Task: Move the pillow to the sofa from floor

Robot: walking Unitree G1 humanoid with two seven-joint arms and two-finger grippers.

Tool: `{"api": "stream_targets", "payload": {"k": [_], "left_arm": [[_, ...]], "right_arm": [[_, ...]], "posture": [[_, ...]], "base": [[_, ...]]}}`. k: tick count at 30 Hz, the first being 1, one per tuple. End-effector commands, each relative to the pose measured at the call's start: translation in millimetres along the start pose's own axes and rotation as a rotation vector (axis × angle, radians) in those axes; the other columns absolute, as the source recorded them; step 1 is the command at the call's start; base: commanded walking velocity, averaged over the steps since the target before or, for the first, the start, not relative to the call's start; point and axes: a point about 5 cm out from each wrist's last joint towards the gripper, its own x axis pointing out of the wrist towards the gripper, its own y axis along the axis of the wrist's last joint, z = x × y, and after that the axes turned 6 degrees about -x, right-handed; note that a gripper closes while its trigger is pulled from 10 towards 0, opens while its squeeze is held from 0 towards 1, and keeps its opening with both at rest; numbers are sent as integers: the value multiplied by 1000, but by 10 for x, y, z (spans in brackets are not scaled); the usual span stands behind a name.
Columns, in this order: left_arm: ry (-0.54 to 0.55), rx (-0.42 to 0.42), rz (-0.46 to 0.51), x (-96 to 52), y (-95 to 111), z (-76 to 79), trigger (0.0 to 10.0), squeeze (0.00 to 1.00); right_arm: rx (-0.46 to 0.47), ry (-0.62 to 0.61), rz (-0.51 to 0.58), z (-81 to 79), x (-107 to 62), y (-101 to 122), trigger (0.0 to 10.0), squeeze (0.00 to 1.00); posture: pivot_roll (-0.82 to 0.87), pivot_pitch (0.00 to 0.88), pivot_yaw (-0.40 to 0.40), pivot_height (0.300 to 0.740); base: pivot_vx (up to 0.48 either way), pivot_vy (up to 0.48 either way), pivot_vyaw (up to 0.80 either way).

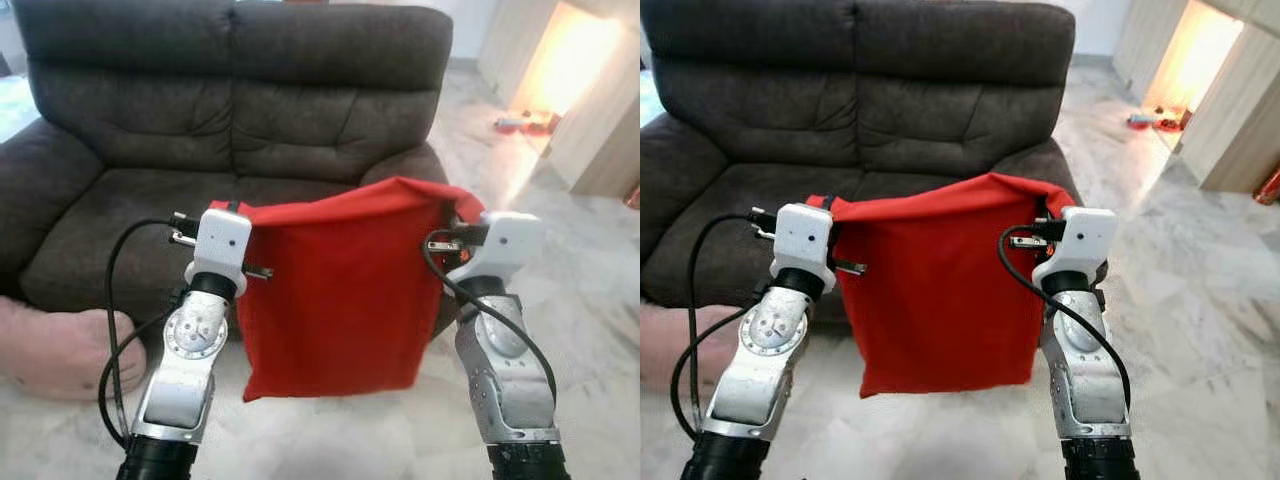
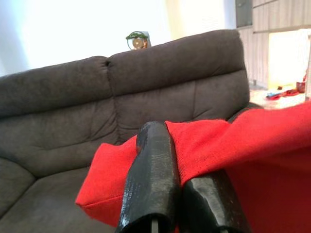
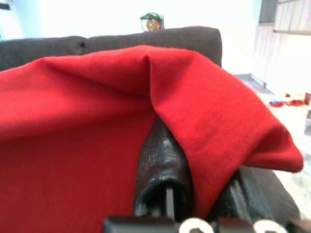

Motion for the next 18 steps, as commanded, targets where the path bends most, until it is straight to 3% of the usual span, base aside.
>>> {"api": "stream_targets", "payload": {"k": [1,18], "left_arm": [[-2,-16,97,38,225,6,10000,0],[10,-5,135,63,317,-66,10000,0]], "right_arm": [[-5,-22,80,51,40,172,10000,0],[-13,10,100,-21,44,208,10000,0]], "posture": [[55,19,-55,740],[60,22,-53,740]], "base": [[0,0,0],[0,0,0]]}}
